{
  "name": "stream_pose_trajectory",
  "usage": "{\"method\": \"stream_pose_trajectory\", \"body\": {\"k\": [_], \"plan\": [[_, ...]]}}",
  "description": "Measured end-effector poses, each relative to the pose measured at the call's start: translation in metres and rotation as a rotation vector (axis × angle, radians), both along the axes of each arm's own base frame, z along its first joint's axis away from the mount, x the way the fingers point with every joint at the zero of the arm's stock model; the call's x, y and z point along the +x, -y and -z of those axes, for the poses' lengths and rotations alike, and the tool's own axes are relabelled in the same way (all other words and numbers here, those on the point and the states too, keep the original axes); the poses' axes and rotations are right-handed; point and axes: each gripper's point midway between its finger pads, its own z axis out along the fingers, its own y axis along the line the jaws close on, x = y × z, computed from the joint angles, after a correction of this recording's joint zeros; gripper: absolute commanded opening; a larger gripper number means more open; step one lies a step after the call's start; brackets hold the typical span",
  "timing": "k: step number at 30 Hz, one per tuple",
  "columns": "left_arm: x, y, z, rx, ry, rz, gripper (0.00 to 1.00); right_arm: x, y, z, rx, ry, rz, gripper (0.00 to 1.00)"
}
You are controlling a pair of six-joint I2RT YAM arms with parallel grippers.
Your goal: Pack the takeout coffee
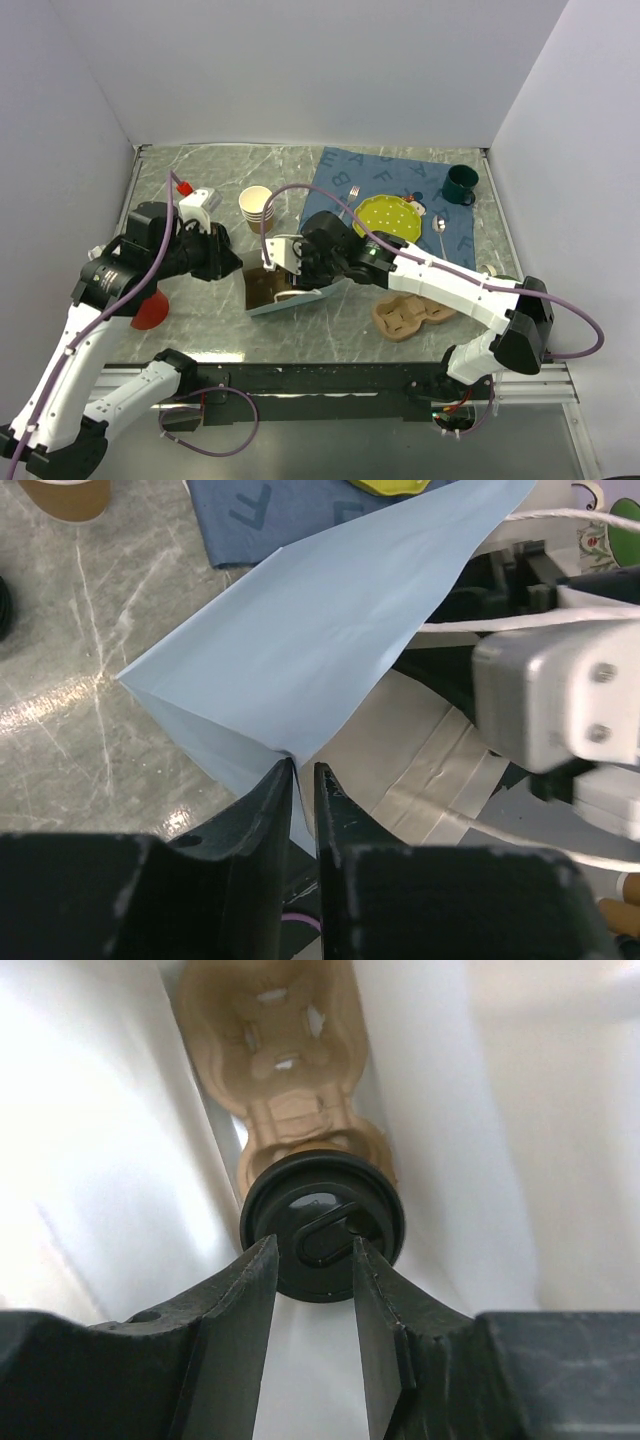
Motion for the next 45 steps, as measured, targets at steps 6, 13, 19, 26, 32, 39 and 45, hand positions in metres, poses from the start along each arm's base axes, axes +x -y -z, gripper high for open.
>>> {"method": "stream_pose_trajectory", "body": {"k": [6, 13, 19, 26, 32, 39, 45], "plan": [[0.008, 0.0, 0.0, 0.013, -0.007, -0.018, 0.26, 0.003, -0.008, -0.025, 0.047, 0.024, -0.009, 0.42], [0.021, 0.001, -0.005, 0.02, 0.012, -0.038, 0.3, 0.007, -0.01, -0.033, 0.053, 0.046, -0.016, 0.41], [0.028, -0.001, -0.01, 0.033, 0.036, -0.056, 0.36, 0.015, -0.012, -0.04, 0.061, 0.065, -0.003, 0.41], [0.038, -0.003, -0.018, 0.053, 0.069, -0.073, 0.42, 0.021, -0.016, -0.053, 0.081, 0.087, 0.005, 0.41], [0.042, -0.005, -0.023, 0.063, 0.089, -0.083, 0.46, 0.025, -0.018, -0.054, 0.081, 0.093, 0.013, 0.41], [0.044, -0.005, -0.034, 0.055, 0.114, -0.085, 0.52, 0.028, -0.018, -0.053, 0.076, 0.097, 0.022, 0.41], [0.044, -0.005, -0.042, 0.046, 0.134, -0.086, 0.55, 0.029, -0.017, -0.053, 0.073, 0.101, 0.027, 0.41]]}}
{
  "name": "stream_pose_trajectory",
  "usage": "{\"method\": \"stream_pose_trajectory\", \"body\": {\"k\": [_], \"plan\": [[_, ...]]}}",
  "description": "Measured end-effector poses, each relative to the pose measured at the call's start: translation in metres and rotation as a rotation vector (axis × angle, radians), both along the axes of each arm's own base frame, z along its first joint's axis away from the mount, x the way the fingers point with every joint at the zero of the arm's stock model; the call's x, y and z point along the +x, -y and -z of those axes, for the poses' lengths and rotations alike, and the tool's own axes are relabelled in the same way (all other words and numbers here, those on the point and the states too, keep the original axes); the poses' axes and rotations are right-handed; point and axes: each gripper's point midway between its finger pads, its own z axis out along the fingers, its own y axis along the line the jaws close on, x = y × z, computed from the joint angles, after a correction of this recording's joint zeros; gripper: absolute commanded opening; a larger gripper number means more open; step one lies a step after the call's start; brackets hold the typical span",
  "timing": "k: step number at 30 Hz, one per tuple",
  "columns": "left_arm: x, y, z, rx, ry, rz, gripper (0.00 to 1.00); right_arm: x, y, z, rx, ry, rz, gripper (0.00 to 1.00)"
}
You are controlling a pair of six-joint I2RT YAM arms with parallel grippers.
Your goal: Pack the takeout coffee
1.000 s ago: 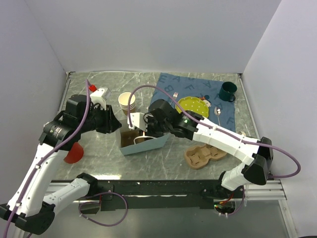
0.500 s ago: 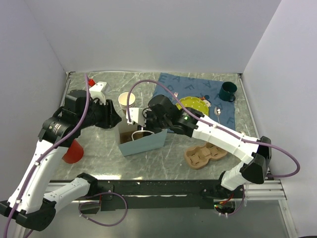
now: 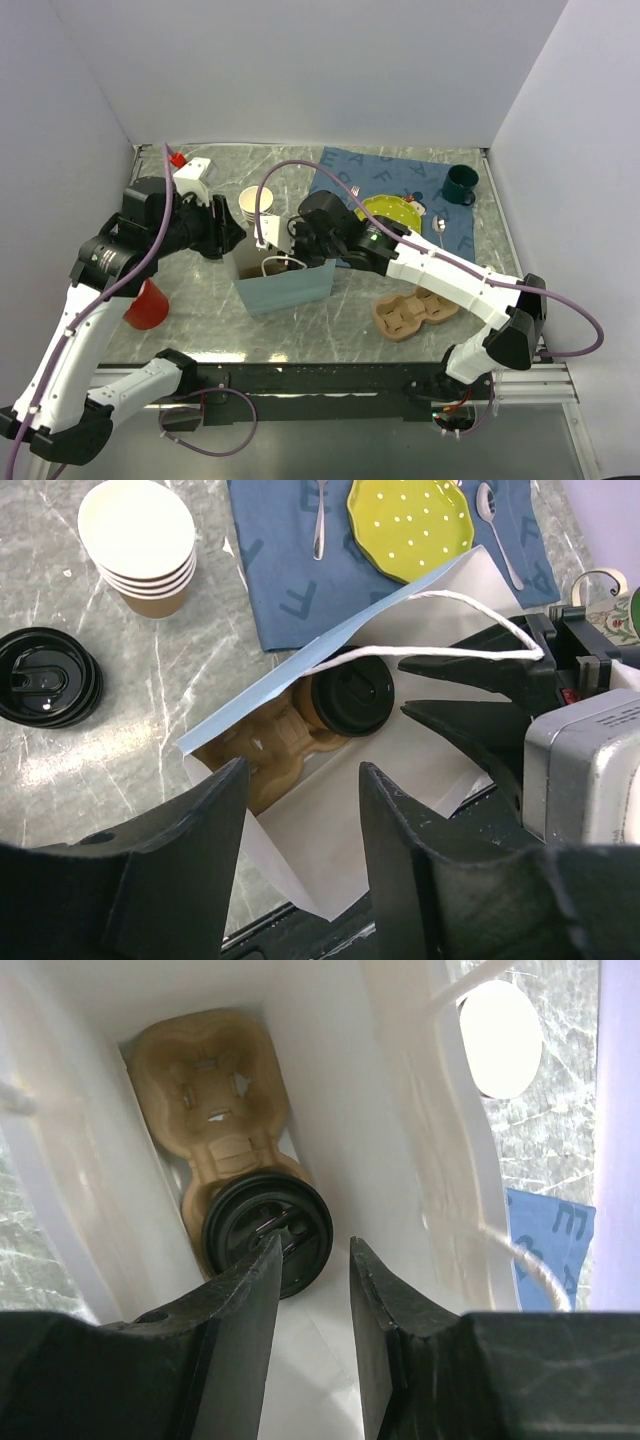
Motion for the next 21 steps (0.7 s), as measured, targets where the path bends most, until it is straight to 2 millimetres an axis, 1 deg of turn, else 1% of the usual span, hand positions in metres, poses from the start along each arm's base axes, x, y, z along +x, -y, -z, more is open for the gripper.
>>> {"method": "stream_pose_trajectory", "body": {"k": [4, 11, 12, 13, 21], "plan": [[0.0, 0.0, -0.003, -0.002, 0.005, -0.001, 0.6, 0.001, 0.0, 0.0, 0.0, 0.002, 0.004, 0.41], [0.006, -0.001, -0.023, -0.021, 0.06, -0.02, 0.69, 0.001, 0.001, -0.004, 0.013, 0.002, 0.021, 0.41], [0.006, -0.001, -0.027, -0.027, 0.069, -0.023, 0.75, 0.002, 0.002, -0.007, 0.021, 0.008, 0.027, 0.41], [0.007, -0.001, -0.029, -0.032, 0.074, -0.024, 0.77, 0.002, 0.002, -0.009, 0.026, 0.01, 0.03, 0.41], [0.01, 0.002, -0.043, -0.076, 0.118, -0.033, 0.84, 0.011, 0.008, -0.032, 0.068, 0.056, 0.07, 0.39]]}}
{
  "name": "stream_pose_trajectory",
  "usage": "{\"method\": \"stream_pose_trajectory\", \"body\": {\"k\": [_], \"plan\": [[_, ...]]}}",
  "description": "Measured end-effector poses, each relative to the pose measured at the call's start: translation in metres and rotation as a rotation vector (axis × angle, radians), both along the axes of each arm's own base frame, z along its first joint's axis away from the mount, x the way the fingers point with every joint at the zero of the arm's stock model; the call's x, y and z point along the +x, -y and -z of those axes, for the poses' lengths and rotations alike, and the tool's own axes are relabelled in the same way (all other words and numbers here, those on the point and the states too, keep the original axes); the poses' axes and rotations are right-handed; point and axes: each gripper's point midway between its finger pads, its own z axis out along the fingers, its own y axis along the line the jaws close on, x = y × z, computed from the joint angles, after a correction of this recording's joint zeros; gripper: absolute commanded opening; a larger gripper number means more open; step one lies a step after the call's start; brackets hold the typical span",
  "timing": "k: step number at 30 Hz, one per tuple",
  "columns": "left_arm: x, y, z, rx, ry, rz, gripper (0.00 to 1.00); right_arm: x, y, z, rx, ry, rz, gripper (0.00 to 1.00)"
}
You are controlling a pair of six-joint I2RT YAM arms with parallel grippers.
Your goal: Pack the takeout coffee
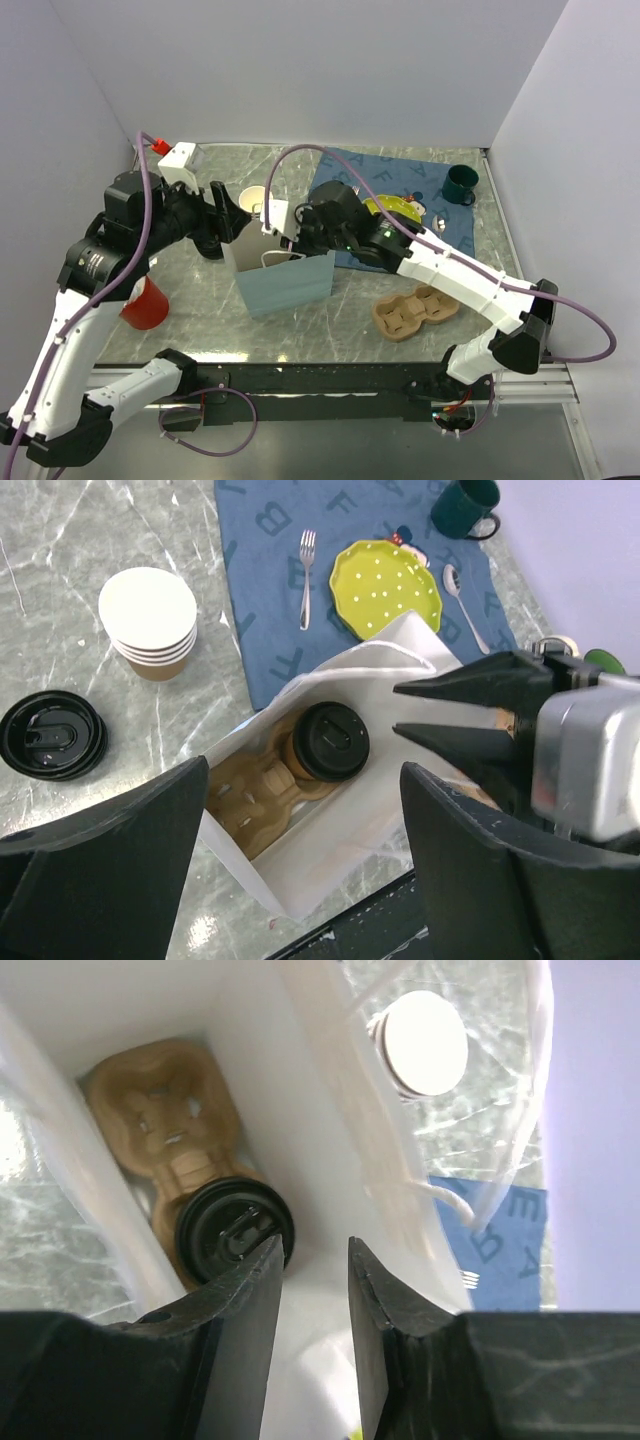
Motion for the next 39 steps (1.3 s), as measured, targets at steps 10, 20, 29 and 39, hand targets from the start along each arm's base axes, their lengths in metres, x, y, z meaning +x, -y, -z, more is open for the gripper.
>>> {"method": "stream_pose_trajectory", "body": {"k": [10, 20, 29, 39], "plan": [[-0.008, -0.003, -0.023, -0.053, 0.079, -0.009, 0.97, 0.006, -0.001, -0.047, 0.132, 0.023, 0.057, 0.38], [-0.016, -0.04, -0.049, -0.126, 0.163, -0.216, 0.97, 0.0, 0.025, -0.099, 0.368, -0.107, 0.311, 0.51], [-0.023, -0.074, -0.037, -0.169, 0.083, -0.445, 0.97, -0.049, 0.083, -0.147, 0.655, -0.389, 0.55, 1.0], [-0.015, -0.136, 0.046, -0.017, -0.198, -0.96, 0.72, -0.108, 0.14, -0.14, 0.798, -0.533, 0.537, 1.0]]}}
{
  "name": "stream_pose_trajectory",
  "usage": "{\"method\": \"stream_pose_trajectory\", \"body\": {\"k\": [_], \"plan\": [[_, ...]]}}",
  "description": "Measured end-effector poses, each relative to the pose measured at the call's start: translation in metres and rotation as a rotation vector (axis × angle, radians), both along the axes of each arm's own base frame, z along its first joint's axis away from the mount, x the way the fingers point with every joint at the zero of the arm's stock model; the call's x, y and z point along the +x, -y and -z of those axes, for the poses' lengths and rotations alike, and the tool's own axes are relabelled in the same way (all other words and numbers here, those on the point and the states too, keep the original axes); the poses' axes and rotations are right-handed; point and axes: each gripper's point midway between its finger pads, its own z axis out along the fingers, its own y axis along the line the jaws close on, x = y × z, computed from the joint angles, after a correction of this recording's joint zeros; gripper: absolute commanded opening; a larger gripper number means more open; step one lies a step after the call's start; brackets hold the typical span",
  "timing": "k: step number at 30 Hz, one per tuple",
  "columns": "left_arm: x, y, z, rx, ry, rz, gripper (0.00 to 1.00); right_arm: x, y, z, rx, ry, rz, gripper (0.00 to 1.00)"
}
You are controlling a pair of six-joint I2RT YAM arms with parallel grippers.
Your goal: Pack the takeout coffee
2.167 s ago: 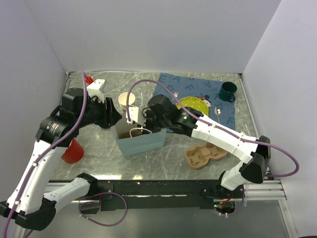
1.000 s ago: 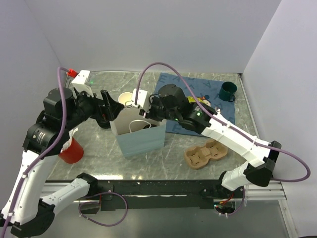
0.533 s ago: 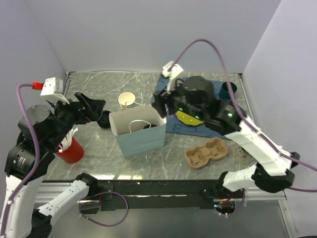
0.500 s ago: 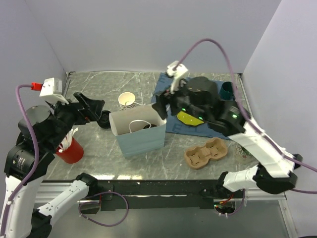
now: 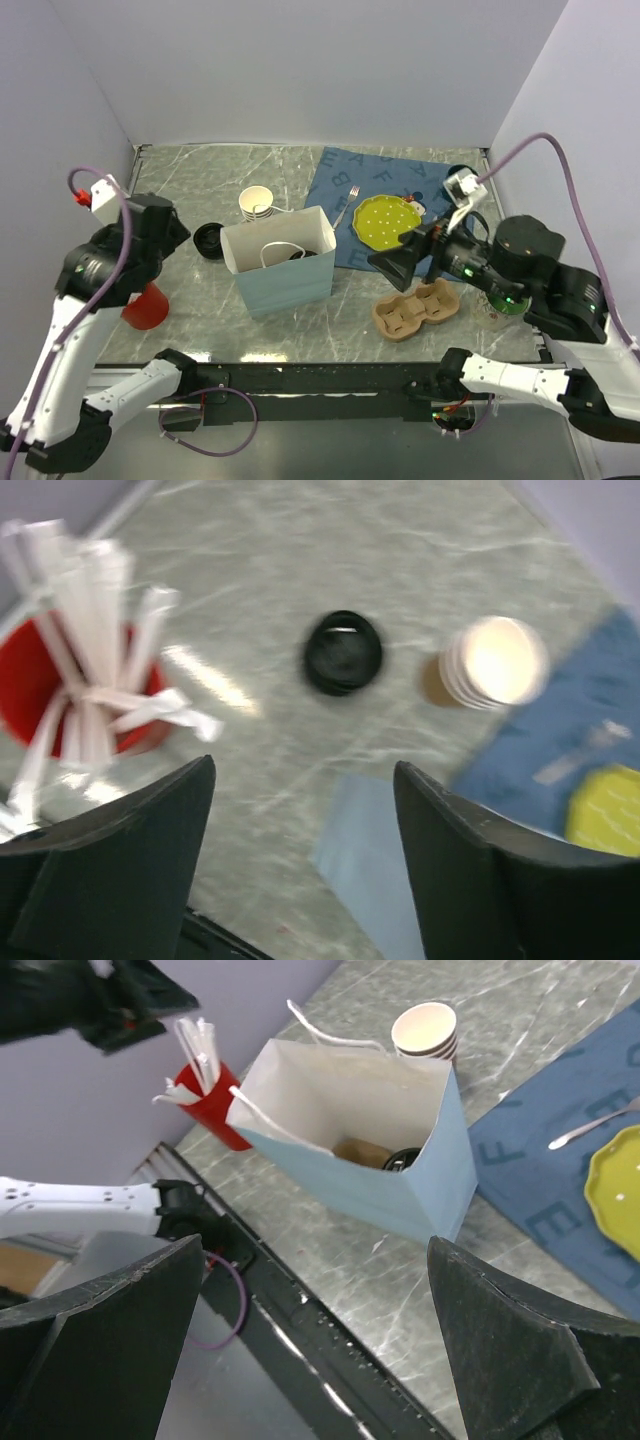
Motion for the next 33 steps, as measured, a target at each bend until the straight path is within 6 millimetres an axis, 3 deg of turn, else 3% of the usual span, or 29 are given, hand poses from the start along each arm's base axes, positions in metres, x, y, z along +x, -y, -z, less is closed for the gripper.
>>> {"method": "stream_pose_trajectory", "body": {"k": [6, 10, 14, 16, 23, 33], "plan": [[0.004, -0.039, 0.049, 0.112, -0.163, -0.209, 0.66, -0.016, 0.012, 0.01, 0.029, -0.027, -0.023, 1.0], [0.017, -0.063, 0.063, 0.14, -0.226, -0.326, 0.64, -0.025, 0.016, 0.023, 0.007, -0.05, -0.048, 1.0], [0.029, -0.085, 0.073, 0.172, -0.273, -0.405, 0.53, -0.032, 0.023, 0.026, 0.008, -0.043, -0.062, 1.0], [0.035, -0.092, 0.078, 0.189, -0.29, -0.428, 0.52, -0.035, 0.028, 0.026, 0.008, -0.033, -0.066, 1.0], [0.032, -0.109, 0.098, 0.23, -0.349, -0.485, 0.54, -0.039, 0.036, 0.03, -0.029, -0.008, -0.077, 1.0], [0.029, -0.118, 0.116, 0.274, -0.384, -0.494, 0.47, -0.034, 0.036, 0.035, -0.082, 0.029, -0.088, 1.0]]}}
